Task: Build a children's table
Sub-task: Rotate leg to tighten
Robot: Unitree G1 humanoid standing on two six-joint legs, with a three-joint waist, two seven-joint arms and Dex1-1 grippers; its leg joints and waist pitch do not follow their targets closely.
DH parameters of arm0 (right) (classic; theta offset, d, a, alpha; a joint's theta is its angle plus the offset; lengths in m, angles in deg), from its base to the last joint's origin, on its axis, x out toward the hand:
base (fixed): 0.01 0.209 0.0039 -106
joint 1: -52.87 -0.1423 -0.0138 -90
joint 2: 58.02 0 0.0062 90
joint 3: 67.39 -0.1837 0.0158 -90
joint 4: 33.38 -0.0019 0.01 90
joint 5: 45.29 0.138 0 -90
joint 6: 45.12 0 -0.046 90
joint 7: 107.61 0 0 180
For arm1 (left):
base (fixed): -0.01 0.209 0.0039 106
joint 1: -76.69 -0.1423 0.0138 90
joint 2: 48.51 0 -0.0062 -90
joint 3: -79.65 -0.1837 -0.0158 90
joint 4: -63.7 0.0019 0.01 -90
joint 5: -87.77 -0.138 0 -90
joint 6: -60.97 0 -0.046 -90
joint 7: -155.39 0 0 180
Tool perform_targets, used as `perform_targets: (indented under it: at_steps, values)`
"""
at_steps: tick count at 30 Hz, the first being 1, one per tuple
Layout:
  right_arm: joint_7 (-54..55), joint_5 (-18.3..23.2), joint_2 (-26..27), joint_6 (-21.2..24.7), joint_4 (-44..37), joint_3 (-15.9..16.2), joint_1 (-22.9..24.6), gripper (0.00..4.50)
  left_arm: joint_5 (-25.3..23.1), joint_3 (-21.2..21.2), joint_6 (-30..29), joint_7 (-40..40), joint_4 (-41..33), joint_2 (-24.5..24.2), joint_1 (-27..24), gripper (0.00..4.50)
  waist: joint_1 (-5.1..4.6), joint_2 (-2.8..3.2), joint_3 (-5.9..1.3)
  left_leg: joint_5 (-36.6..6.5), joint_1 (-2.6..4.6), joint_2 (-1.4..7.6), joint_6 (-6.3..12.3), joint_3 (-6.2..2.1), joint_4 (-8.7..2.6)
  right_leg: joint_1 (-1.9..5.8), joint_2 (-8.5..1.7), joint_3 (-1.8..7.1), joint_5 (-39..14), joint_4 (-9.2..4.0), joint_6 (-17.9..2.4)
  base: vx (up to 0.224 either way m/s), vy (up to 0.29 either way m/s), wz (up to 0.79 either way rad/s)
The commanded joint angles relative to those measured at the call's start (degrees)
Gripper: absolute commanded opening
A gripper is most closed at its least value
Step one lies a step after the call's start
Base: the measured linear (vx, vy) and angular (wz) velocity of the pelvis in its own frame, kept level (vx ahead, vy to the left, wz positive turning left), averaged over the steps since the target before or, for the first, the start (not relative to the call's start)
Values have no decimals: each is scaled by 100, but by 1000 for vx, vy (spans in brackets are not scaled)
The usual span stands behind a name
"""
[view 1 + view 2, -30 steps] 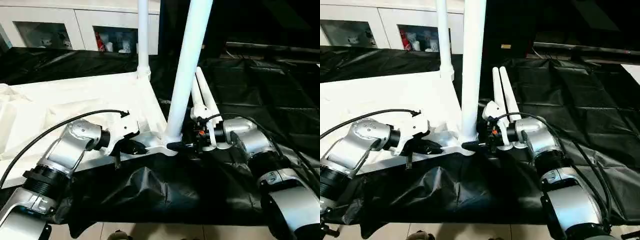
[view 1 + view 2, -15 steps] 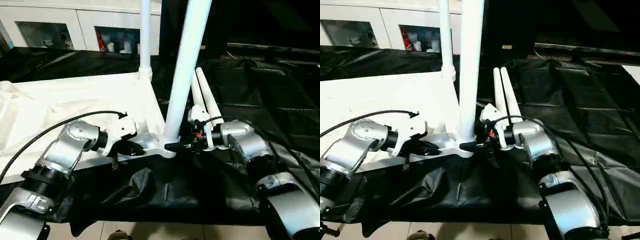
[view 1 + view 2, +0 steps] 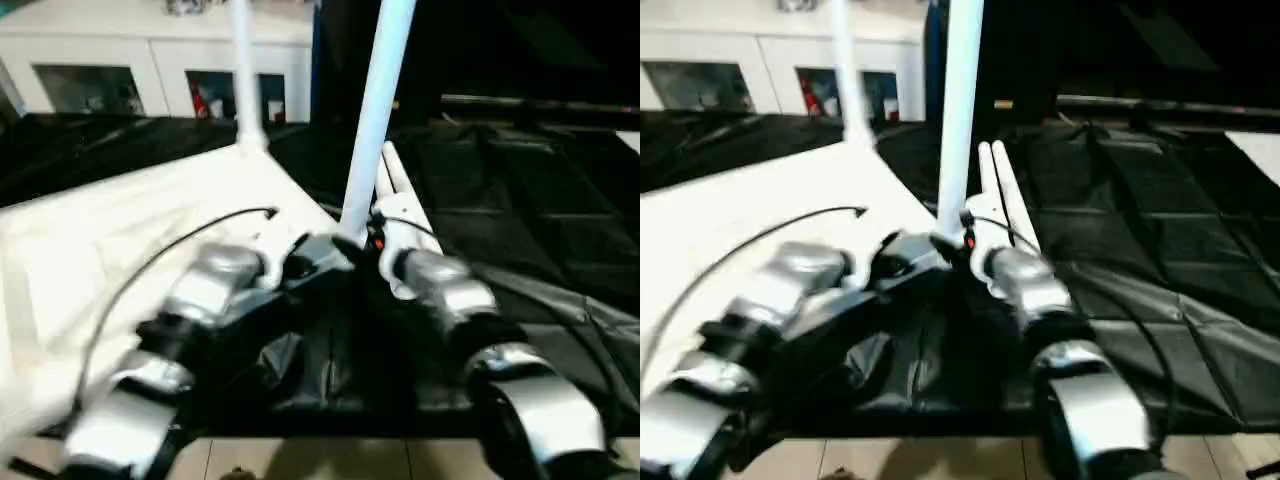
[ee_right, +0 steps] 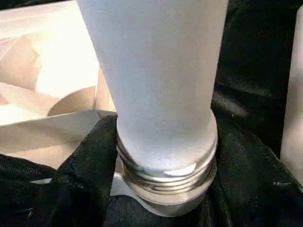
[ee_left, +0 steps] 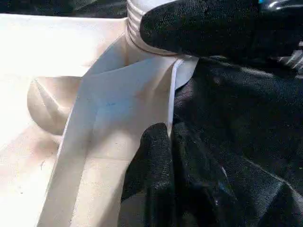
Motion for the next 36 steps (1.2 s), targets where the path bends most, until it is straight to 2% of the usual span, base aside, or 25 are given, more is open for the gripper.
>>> perform_targets:
  at_steps: [1,3,5,6,7,9,10,11,12,13,14,15,16,18,19,22,25,27,30,31,36]
  values:
    - [-808,185,689,70,175,275,33,347,-76,-7,338,-248,-74,133,205,0,-9,44,-397,-1790,24,118,-36,-72,-442,230,-397,268,-1973,-557,-879,0,0,0]
    - [-870,127,536,23,170,253,-52,353,-75,-3,390,-142,-122,5,150,0,-18,53,-405,-1664,-3,123,5,-63,-439,251,-391,270,-1658,-515,-978,0,0,0]
    - [-1063,-94,343,-210,155,468,-88,375,-50,-79,548,149,-180,-159,75,0,-25,50,-411,-1621,-21,116,15,-60,-433,266,-398,268,-1591,-504,-997,0,0,0]
    - [-1191,-149,251,-266,126,533,-94,393,-49,-108,607,279,-216,-240,39,0,-67,38,-437,-1405,-75,111,61,-71,-424,307,-395,258,-1334,-460,-1032,0,0,0]
    - [-1463,-202,105,-304,71,613,-99,393,-17,-142,779,537,-288,-361,-29,0,-89,41,-442,-1314,-84,117,80,-68,-416,308,-393,260,-1207,-445,-1058,0,0,0]
    - [-1852,-257,-91,-342,-2,700,-109,397,42,-191,1020,919,-390,-520,-114,0,-86,52,-460,-1065,-68,121,189,-47,-379,297,-390,268,-778,-415,-1212,0,0,0]
    - [-2169,-274,-243,-351,-63,749,-119,397,99,-232,1202,1240,-473,-643,-174,0,-73,27,-491,-824,-87,123,284,-40,-350,332,-385,265,-375,-348,-1341,0,0,0]
    - [-2476,-257,-404,-368,-152,794,-122,397,147,-276,1231,1524,-574,-778,-231,0,-55,22,-508,-582,-100,135,406,-25,-320,330,-364,253,73,-295,-1449,0,0,0]
    - [-2476,-257,-404,-368,-152,794,-122,397,147,-276,1231,1524,-574,-778,-231,0,-55,22,-508,-582,-100,135,406,-25,-320,330,-364,253,73,-295,-1449,0,0,0]
    - [-3027,-230,-678,-380,-310,866,-129,397,238,-390,1366,2089,-755,-1046,-346,0,-26,57,-487,-503,-86,151,529,-1,-305,277,-340,238,341,-269,-1611,0,0,0]
    - [-3343,-218,-834,-377,-404,893,-140,397,315,-447,1423,2425,-868,-1210,-424,0,-20,50,-493,-543,-100,149,544,-4,-294,298,-352,233,332,-258,-1638,0,0,0]
    - [-3489,-205,-909,-356,-449,901,-151,397,350,-452,1406,2536,-910,-1276,-450,0,0,58,-485,-645,-88,164,556,3,-295,283,-362,235,248,-265,-1661,0,0,0]
    - [-3755,-203,-1046,-329,-521,949,-167,397,452,-456,1426,2805,-1002,-1396,-507,0,46,77,-467,-835,-47,181,504,16,-304,248,-366,243,-9,-291,-1656,0,0,0]
    - [-3903,-211,-1120,-326,-556,984,-169,397,458,-472,1439,2894,-1027,-1468,-526,0,82,86,-450,-1024,-14,195,426,24,-325,219,-364,246,-262,-320,-1636,0,0,0]
    - [-4069,-209,-1183,-307,-593,1018,-165,397,464,-480,1491,3004,-1039,-1530,-545,0,97,75,-426,-1197,-14,202,342,18,-341,217,-373,252,-536,-344,-1563,0,0,0]
    - [-4626,-139,-1333,-194,-825,1151,-73,397,471,-469,1554,3241,-1066,-1666,-594,0,119,66,-419,-1372,-38,194,151,-15,-382,263,-387,252,-991,-367,-1344,0,0,0]
    - [-5012,-111,-1419,-95,-983,1276,23,397,509,-470,1565,3389,-1084,-1763,-608,0,124,34,-430,-1261,-41,180,163,-4,-364,250,-386,269,-985,-373,-1276,0,0,0]
    - [-5003,-118,-1411,-103,-974,1274,25,370,499,-470,1582,3406,-1067,-1778,-598,0,127,31,-429,-1191,-52,174,177,-3,-358,253,-386,272,-940,-367,-1288,0,0,0]
    - [-4959,-92,-1338,-63,-950,1255,28,357,454,-462,1645,3401,-990,-1776,-571,0,131,29,-448,-1065,-55,173,184,-1,-342,252,-386,268,-823,-350,-1315,0,0,0]
    - [-4965,-87,-1331,-51,-953,1257,33,336,450,-461,1649,3399,-986,-1774,-569,0,131,29,-446,-1033,-58,173,196,-2,-343,249,-383,265,-786,-345,-1330,0,0,0]
    - [-4994,-141,-1312,-46,-1010,1350,180,292,444,-440,1622,3375,-999,-1730,-570,0,150,26,-449,-1046,-47,178,194,3,-343,242,-381,264,-802,-348,-1324,0,0,0]
